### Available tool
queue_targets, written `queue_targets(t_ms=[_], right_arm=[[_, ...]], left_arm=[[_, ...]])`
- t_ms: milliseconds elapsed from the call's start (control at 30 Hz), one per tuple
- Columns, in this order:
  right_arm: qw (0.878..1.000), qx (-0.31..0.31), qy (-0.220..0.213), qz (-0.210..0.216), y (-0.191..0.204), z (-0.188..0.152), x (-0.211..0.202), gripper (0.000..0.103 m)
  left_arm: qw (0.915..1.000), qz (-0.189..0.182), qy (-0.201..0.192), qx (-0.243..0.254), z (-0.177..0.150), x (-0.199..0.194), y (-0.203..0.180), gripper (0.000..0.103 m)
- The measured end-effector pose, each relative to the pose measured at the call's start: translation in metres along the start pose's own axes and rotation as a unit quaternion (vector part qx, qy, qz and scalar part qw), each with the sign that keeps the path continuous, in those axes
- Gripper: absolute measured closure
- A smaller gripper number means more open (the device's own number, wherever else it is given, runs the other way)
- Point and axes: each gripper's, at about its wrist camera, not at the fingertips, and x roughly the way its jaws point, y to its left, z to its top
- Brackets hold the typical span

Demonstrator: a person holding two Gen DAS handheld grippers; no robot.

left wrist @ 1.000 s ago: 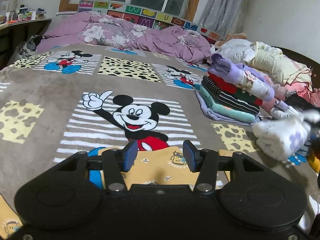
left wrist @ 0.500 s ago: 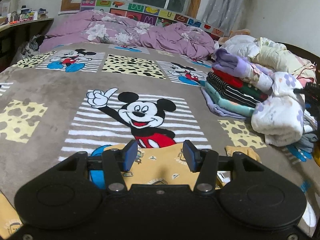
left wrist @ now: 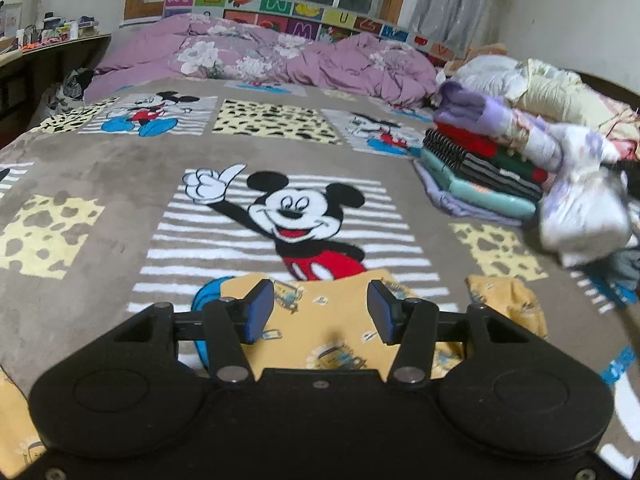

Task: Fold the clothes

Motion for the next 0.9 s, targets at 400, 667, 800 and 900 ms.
queue_targets(t_ms=[400, 667, 800, 900], right_arm=[[0.996, 0.015, 0.082, 0.019, 0.009, -0.025, 0.025, 0.043], [0.999, 0.012, -0.015, 0.032, 0.013, -0.029, -0.074, 0.020], [0.990, 0.023, 0.038, 0.131, 0.045, -0.060, -0.076, 0.028], [0.970, 0.090, 0.103, 0.203, 0.071, -0.093, -0.057, 0.036]], left_arm=[[0.9998, -0.014, -0.005, 0.013, 0.001, -0.005, -0.009, 0.052], [0.9990, -0.028, -0.034, -0.009, 0.012, -0.023, -0.004, 0.051], [0.9986, -0.033, -0.039, -0.012, 0.013, -0.025, -0.007, 0.051], [0.9986, -0.035, -0.038, -0.012, 0.013, -0.025, -0.007, 0.051]])
